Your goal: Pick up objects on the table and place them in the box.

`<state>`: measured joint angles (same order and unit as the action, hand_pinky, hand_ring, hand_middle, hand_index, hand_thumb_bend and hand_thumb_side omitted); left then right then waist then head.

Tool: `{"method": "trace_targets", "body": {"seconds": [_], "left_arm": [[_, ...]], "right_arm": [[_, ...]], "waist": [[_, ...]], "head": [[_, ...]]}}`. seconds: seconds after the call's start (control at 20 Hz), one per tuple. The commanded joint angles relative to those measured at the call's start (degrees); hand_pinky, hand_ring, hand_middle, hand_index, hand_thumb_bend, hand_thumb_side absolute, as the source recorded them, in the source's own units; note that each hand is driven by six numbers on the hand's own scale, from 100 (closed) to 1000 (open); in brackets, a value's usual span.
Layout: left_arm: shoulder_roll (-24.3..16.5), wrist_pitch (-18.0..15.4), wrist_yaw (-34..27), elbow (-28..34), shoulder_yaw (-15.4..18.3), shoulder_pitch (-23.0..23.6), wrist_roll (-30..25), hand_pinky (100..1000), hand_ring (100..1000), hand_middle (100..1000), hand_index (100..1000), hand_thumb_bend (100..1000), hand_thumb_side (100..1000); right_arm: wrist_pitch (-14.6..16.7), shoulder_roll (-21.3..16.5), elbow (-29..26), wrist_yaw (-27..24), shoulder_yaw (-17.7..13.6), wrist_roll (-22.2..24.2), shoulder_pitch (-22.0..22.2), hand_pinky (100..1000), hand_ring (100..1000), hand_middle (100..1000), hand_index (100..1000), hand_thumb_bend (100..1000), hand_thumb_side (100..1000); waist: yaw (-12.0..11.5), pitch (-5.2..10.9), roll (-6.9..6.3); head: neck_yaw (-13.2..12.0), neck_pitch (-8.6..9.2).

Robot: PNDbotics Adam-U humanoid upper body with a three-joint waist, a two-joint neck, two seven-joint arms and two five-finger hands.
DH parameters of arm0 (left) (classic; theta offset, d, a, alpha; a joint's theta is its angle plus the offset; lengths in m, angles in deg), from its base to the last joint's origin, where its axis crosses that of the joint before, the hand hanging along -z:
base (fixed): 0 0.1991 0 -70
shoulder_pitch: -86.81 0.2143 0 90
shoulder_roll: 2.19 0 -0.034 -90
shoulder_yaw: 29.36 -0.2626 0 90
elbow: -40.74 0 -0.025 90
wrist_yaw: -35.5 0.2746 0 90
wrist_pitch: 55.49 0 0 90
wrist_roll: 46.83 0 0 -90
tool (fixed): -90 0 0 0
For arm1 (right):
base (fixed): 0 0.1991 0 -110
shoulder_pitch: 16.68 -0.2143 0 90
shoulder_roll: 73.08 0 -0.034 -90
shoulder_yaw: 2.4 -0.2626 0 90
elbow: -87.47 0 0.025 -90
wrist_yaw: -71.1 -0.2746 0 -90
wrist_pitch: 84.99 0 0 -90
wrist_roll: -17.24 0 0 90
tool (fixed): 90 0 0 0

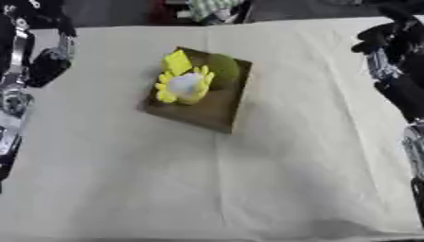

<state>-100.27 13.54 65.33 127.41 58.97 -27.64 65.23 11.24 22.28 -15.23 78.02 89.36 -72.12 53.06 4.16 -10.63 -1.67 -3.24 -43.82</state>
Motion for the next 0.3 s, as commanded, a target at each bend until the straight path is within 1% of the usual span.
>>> {"method": "trace_targets", "body": {"seconds": [0.05, 0.2, 0.3], "left_arm": [[1.3, 2.32, -3.11, 5.66, 0.49, 2.53, -0.56, 642, 603, 652, 812, 100, 821], [3.55, 4.12, -5.97, 10.31, 0.68, 7.16, -1.88, 638, 601, 646, 810, 100, 833], [4.31, 5.57, -7.89, 13.43, 0.68, 9.58, -2.75, 637, 602, 646, 809, 100, 845]], "right_arm": [[-0.02, -1.33, -0.49, 0.3, -0.57, -0.33, -0.21, 736, 627, 622, 908, 100, 487], [-0.02, -1.11, -0.54, 0.31, -0.5, -0.29, 0.11, 736, 628, 622, 908, 100, 488], [-0.04, -1.03, -0.52, 0.32, -0.47, -0.26, 0.29, 736, 628, 622, 908, 100, 488]], "waist": [[-0.24, 1.14, -0.14], [-0.2, 1.44, -0.27], [-0.08, 1.57, -0.29]], "head": [[-0.41, -0.3], [-0.59, -0.3], [-0.66, -0.3]]}}
